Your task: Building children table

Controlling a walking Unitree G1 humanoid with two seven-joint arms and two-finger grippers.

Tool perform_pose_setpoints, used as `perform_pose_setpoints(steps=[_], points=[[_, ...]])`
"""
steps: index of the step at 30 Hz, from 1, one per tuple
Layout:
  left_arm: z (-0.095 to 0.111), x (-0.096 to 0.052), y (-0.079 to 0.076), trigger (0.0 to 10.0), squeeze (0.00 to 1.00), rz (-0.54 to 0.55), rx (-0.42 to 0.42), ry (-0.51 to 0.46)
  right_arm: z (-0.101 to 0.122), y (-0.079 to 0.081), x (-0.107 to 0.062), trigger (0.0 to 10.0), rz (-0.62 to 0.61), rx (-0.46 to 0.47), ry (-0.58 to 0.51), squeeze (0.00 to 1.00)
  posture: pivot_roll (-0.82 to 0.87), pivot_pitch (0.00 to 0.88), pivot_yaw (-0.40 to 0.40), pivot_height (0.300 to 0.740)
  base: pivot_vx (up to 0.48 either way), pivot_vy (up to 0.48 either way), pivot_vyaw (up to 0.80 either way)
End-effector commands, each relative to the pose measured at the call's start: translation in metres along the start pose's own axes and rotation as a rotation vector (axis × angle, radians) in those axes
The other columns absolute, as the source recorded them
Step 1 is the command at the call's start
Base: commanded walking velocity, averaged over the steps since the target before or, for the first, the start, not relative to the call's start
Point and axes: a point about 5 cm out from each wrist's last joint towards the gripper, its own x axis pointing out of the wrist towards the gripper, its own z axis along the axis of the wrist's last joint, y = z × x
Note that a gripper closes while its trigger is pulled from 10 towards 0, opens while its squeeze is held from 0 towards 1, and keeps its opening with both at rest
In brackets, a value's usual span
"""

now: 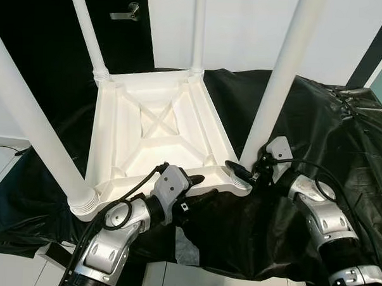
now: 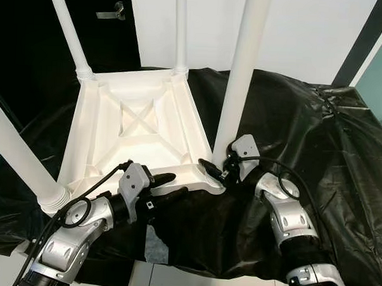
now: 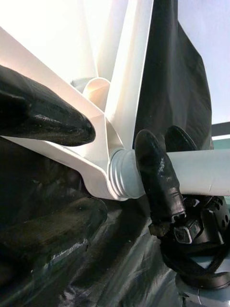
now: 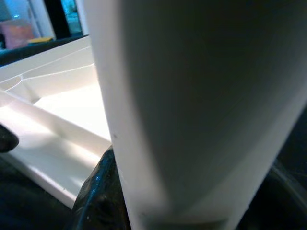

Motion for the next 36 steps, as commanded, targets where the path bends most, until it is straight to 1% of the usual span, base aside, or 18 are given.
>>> perform_pose_setpoints(steps=[1, 2, 3, 4, 5, 6, 8, 10, 12, 13, 14, 16, 17, 22, 29, 34, 35, 36], points=[[-0.001, 0.0, 0.003, 10.0, 0.0, 0.057, 0.0, 0.007, -0.009, 0.007, 0.0, 10.0, 0.003, 0.012, 0.04, 0.0, 0.05, 0.0, -0.03, 0.74, 0.0, 0.0, 0.0], [-0.001, 0.0, 0.003, 10.0, 0.0, 0.056, -0.001, 0.007, -0.009, 0.009, 0.0, 10.0, -0.036, 0.011, 0.037, 0.0, 0.05, 0.0, -0.03, 0.74, 0.0, 0.0, 0.0], [-0.001, 0.0, 0.002, 10.0, 0.0, 0.055, -0.002, 0.007, -0.009, 0.013, 0.001, 10.0, -0.105, 0.025, 0.023, 0.0, 0.04, 0.0, -0.027, 0.74, 0.0, 0.0, 0.0], [-0.001, 0.0, 0.002, 10.0, 0.0, 0.055, -0.002, 0.007, -0.009, 0.013, 0.001, 10.0, -0.105, 0.025, 0.023, 0.0, 0.04, 0.0, -0.027, 0.74, 0.0, 0.0, 0.0], [-0.001, 0.0, 0.002, 10.0, 0.0, 0.054, -0.002, 0.007, -0.008, 0.016, 0.001, 10.0, -0.151, 0.036, 0.014, 0.0, 0.04, 0.0, -0.027, 0.74, 0.0, 0.0, 0.0], [-0.001, 0.0, 0.002, 10.0, 0.0, 0.054, -0.002, 0.007, -0.008, 0.016, 0.001, 10.0, -0.151, 0.036, 0.014, 0.0, 0.04, 0.0, -0.027, 0.74, 0.0, 0.0, 0.0], [-0.001, 0.0, 0.002, 10.0, 0.0, 0.053, -0.004, 0.006, -0.008, 0.021, 0.002, 10.0, -0.264, 0.049, 0.014, 0.0, 0.04, 0.0, -0.023, 0.74, 0.0, 0.0, 0.0], [-0.001, -0.001, 0.002, 10.0, 0.0, 0.05, -0.003, 0.007, -0.009, 0.022, 0.002, 10.0, -0.401, 0.073, 0.034, 0.0, 0.04, 0.0, -0.022, 0.74, 0.0, 0.0, 0.0], [-0.001, -0.001, 0.002, 10.0, 0.0, 0.05, -0.003, 0.007, -0.009, 0.022, 0.002, 10.0, -0.401, 0.073, 0.034, 0.0, 0.04, 0.0, -0.022, 0.74, 0.0, 0.0, 0.0], [-0.001, -0.001, 0.002, 10.0, 0.0, 0.049, -0.002, 0.007, -0.01, 0.022, 0.002, 10.0, -0.44, 0.081, 0.04, 0.0, 0.04, 0.0, -0.022, 0.74, 0.0, 0.0, 0.0], [-0.001, -0.001, 0.002, 10.0, 0.0, 0.049, -0.002, 0.007, -0.01, 0.022, 0.002, 10.0, -0.44, 0.081, 0.04, 0.0, 0.04, 0.0, -0.022, 0.74, 0.0, 0.0, 0.0], [-0.001, -0.001, 0.001, 10.0, 0.0, 0.048, -0.004, 0.007, -0.01, 0.027, 0.003, 10.0, -0.594, 0.109, 0.039, 0.0, 0.04, 0.0, -0.021, 0.74, 0.0, 0.0, 0.0], [-0.001, -0.001, 0.001, 10.0, 0.0, 0.048, -0.005, 0.007, -0.009, 0.031, 0.004, 10.0, -0.653, 0.135, 0.037, 0.0, 0.04, 0.0, -0.019, 0.74, 0.0, 0.0, 0.0], [-0.001, -0.001, 0.001, 10.0, 0.0, 0.047, -0.006, 0.007, -0.006, 0.037, 0.007, 10.0, -0.68, 0.15, 0.029, 0.0, 0.04, 0.0, -0.018, 0.74, 0.0, 0.0, 0.0], [-0.001, -0.001, 0.002, 10.0, 0.0, 0.045, -0.003, 0.008, -0.003, 0.039, 0.006, 10.0, -0.691, 0.15, 0.031, 0.0, 0.04, 0.0, -0.017, 0.74, 0.0, 0.0, 0.0], [-0.001, -0.001, 0.001, 10.0, 0.0, 0.045, -0.003, 0.009, -0.002, 0.038, 0.005, 10.0, -0.7, 0.147, 0.024, 0.0, 0.04, 0.0, -0.018, 0.74, 0.0, 0.0, 0.0], [-0.001, -0.001, 0.001, 10.0, 0.0, 0.045, -0.003, 0.008, -0.001, 0.038, 0.004, 10.0, -0.704, 0.146, 0.018, 0.66, 0.04, 0.0, -0.019, 0.74, 0.0, 0.0, 0.0], [-0.001, -0.001, 0.001, 10.0, 0.0, 0.045, -0.003, 0.008, 0.0, 0.038, 0.004, 10.0, -0.706, 0.145, 0.015, 0.66, 0.04, 0.0, -0.019, 0.74, 0.0, 0.0, 0.0]])
